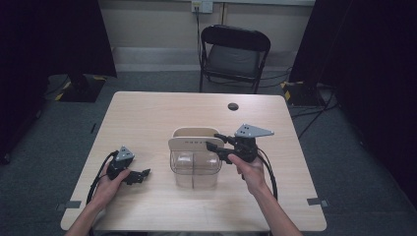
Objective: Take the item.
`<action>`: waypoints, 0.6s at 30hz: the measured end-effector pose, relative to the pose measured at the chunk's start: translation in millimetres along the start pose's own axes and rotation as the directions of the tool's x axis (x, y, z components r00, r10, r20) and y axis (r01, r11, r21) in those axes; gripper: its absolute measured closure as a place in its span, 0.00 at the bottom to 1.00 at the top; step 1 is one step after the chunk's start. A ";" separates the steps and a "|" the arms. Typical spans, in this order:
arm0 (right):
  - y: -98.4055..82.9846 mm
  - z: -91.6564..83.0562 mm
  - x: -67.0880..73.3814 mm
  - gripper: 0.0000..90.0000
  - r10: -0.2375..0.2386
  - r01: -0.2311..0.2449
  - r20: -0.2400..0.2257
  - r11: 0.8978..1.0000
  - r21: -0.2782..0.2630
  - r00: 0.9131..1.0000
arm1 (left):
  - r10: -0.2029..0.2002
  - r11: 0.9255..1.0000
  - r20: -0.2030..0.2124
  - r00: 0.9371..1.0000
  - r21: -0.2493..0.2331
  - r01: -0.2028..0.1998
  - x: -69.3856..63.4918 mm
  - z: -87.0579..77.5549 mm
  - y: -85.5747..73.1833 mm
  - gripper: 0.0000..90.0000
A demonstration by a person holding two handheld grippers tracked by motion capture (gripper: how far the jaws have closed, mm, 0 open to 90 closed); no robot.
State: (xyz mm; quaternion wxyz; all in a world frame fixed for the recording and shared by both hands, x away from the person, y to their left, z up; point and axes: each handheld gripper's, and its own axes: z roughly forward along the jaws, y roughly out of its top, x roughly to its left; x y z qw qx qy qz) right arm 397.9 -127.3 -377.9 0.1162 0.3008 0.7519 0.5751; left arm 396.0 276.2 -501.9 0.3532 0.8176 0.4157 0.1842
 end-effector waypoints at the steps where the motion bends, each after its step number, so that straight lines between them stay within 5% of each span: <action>1: 0.0 0.0 0.0 0.57 0.000 0.000 0.000 1.000 0.000 1.000 | -0.002 1.000 0.000 1.000 0.001 0.002 -0.1 0.0 0.0 0.12; 18: 0.0 0.1 0.0 0.57 0.002 -0.002 0.000 1.000 -0.001 1.000 | -0.003 1.000 0.002 1.000 0.000 0.003 -0.1 0.0 -0.1 0.12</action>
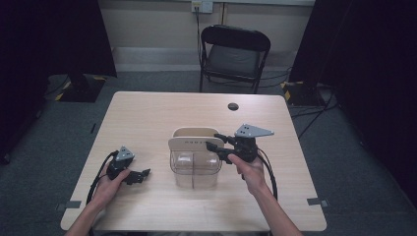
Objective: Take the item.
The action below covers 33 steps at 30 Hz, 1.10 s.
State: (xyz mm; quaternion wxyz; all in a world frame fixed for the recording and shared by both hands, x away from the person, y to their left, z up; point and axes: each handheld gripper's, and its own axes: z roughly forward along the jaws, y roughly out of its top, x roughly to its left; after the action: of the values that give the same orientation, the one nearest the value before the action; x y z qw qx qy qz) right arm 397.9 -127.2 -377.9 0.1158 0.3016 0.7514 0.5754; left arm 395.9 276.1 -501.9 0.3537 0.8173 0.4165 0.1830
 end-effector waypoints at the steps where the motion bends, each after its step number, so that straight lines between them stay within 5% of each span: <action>1: 0.0 0.0 0.0 0.57 0.000 0.000 0.000 1.000 0.000 1.000 | 0.004 1.000 0.000 1.000 0.000 -0.004 0.2 0.0 0.1 0.12; 33: -0.3 1.8 -0.8 0.57 -0.001 0.001 -0.002 1.000 0.001 1.000 | 0.001 1.000 -0.002 1.000 0.000 -0.001 0.0 -0.1 0.0 0.12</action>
State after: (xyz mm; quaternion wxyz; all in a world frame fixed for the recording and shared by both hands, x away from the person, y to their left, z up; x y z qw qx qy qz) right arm 399.4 -126.3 -378.9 0.1153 0.3007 0.7518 0.5754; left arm 395.9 276.1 -501.9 0.3533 0.8173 0.4164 0.1840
